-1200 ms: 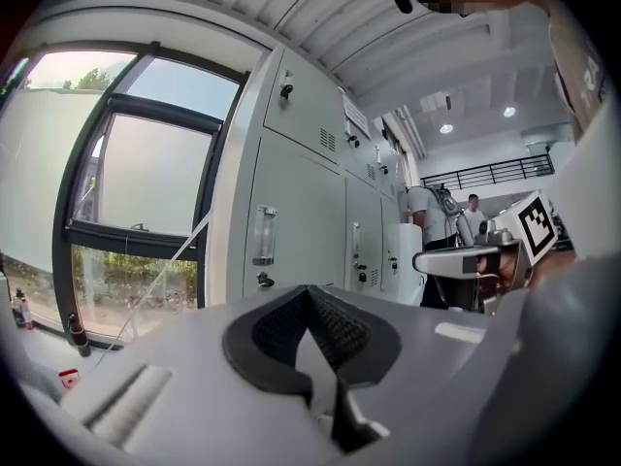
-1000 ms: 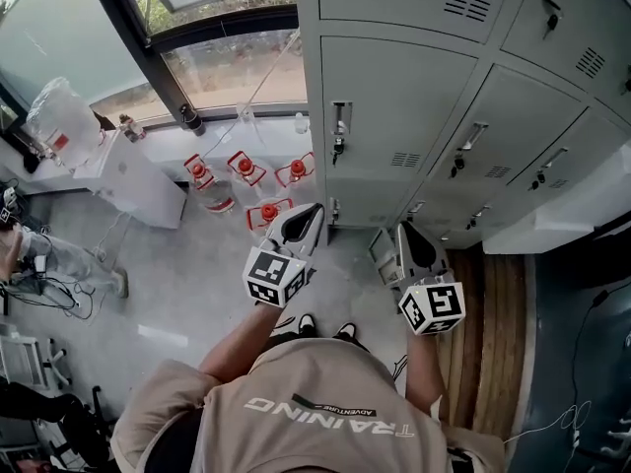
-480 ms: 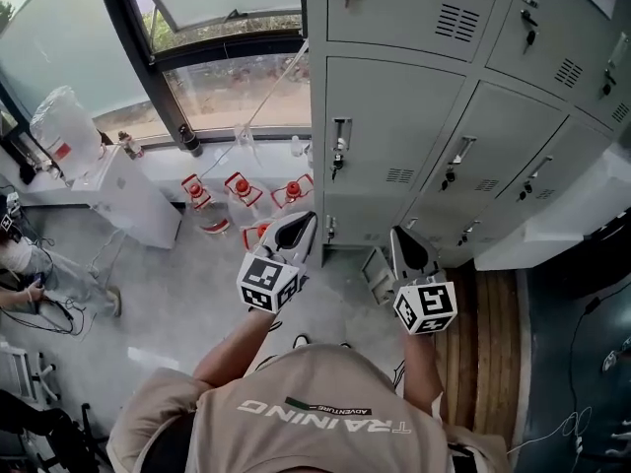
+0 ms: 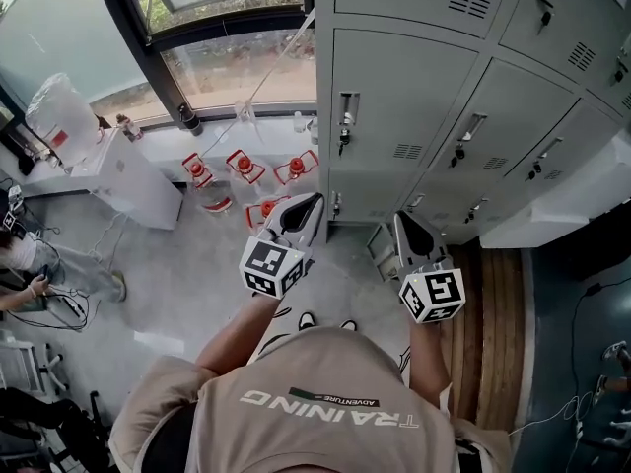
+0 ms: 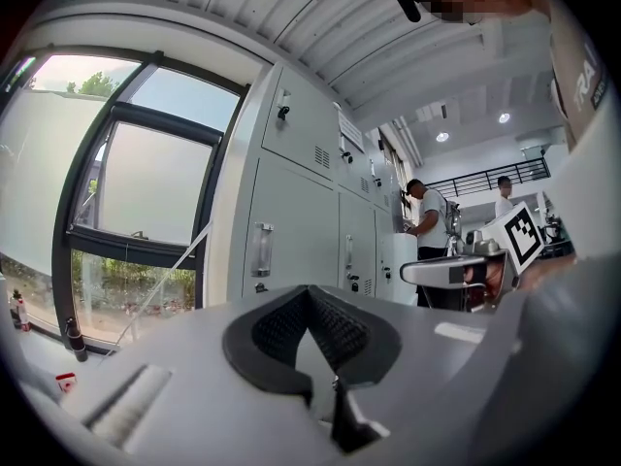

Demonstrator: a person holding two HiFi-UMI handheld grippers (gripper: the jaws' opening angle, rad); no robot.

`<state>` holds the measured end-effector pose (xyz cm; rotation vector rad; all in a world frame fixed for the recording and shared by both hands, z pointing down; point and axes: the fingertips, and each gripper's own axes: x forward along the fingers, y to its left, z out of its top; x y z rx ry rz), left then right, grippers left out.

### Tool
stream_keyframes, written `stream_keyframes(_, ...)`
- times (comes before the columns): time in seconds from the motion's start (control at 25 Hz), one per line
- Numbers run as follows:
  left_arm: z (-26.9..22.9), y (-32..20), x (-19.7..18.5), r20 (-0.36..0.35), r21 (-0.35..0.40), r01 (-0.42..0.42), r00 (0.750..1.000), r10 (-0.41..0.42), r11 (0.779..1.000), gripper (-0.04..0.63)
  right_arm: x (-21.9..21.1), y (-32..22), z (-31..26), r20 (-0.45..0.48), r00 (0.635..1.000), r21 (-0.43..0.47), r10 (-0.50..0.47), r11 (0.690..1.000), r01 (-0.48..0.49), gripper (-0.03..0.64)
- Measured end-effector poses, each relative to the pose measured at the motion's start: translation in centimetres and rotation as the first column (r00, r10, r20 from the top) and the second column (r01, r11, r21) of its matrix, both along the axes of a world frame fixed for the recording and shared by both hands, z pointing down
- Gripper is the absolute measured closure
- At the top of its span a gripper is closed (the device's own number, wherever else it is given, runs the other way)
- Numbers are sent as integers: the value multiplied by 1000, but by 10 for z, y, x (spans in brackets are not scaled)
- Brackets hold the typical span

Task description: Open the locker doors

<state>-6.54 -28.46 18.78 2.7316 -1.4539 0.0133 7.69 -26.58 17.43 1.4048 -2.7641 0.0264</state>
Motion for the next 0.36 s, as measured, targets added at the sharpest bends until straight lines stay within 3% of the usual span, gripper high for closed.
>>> stream_keyframes(0.12, 7, 4, 4, 7, -8, -4, 1000, 4, 1000, 589, 6, 2, 2, 81, 997, -30, -8, 1000, 10, 606)
stream_keyframes(0.36, 14, -3, 5, 10, -22, 2, 1000, -1, 1000, 589, 16, -3, 4, 88, 995, -9, 36, 999, -36, 606)
